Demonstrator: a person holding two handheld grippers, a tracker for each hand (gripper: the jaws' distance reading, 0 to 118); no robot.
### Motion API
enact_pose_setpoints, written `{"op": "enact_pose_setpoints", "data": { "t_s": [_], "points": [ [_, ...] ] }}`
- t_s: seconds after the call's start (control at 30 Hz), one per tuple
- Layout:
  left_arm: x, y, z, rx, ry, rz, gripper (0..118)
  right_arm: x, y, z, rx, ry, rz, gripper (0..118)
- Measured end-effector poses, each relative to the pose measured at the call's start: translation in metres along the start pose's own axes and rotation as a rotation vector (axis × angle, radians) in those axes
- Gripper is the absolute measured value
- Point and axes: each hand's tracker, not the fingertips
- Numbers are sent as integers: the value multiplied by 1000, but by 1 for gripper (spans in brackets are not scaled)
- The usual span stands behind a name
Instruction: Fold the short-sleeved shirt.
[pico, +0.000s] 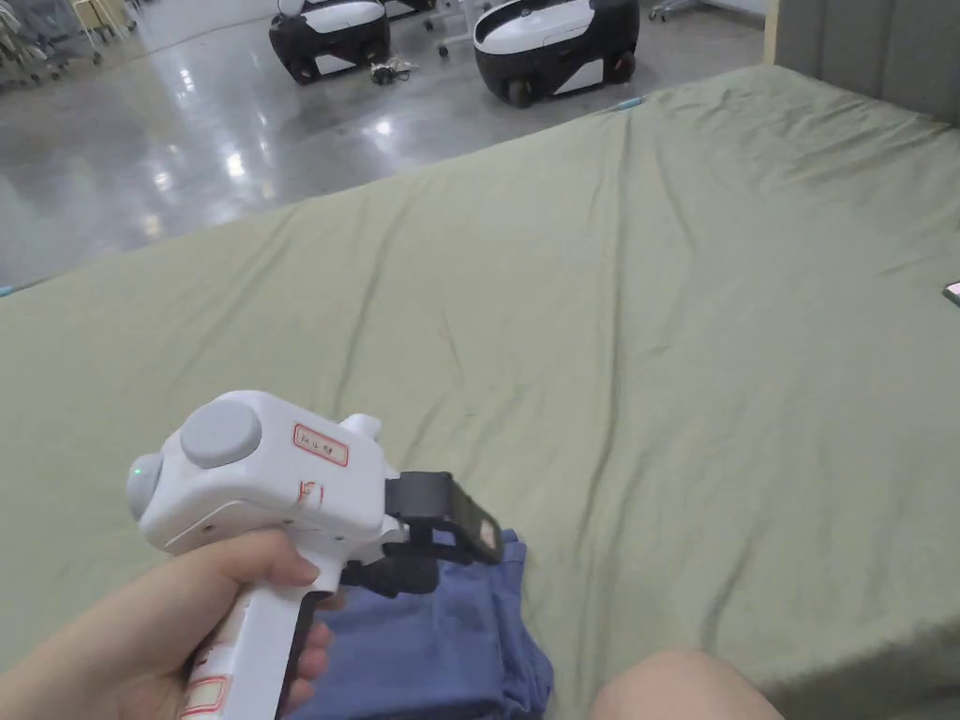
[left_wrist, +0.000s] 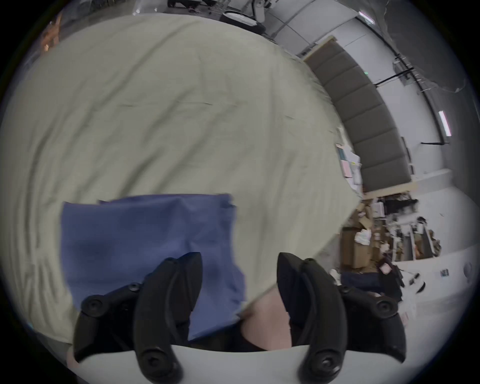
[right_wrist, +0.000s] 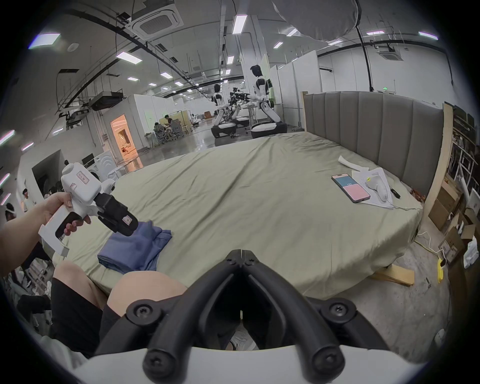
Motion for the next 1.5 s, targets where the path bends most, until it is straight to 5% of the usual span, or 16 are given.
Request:
{"op": "enact_pose_setpoints", "data": {
  "t_s": [0.1,0.13,0.23,0.37,0.63,0.77,0.93,1.1,1.2,1.5],
  "points": [
    [9,-10,23,52,25,-154,68,-7,3,-1,6,21,10,0],
    [7,-15,31,76,69,-196,61,-9,4,-2,10,31,11,0],
    [-2,-32,40,151,260,-215,4,-18,7,-7,10,58,22,0],
    [-33,-43,14,82,376,-172,4,-31,12,-12,12,82,50,0],
    [-18,-53,-58,56,159,-79,3,-58,19,-5,1,99,123,0],
    [-13,-47,-73,45,184,-101,3,-73,24,4,7,116,146,0],
    [-7,-55,-27,87,-36,-124,2,-99,28,7,1,140,182,0],
    [-42,-72,76,339,-162,-134,1,-143,33,-20,-59,215,231,0],
    [-73,-93,126,424,-189,-101,0,-169,33,-63,-128,336,210,0],
    [-150,-148,161,490,-166,44,0,-228,14,-234,-509,477,62,0]
  ]
}}
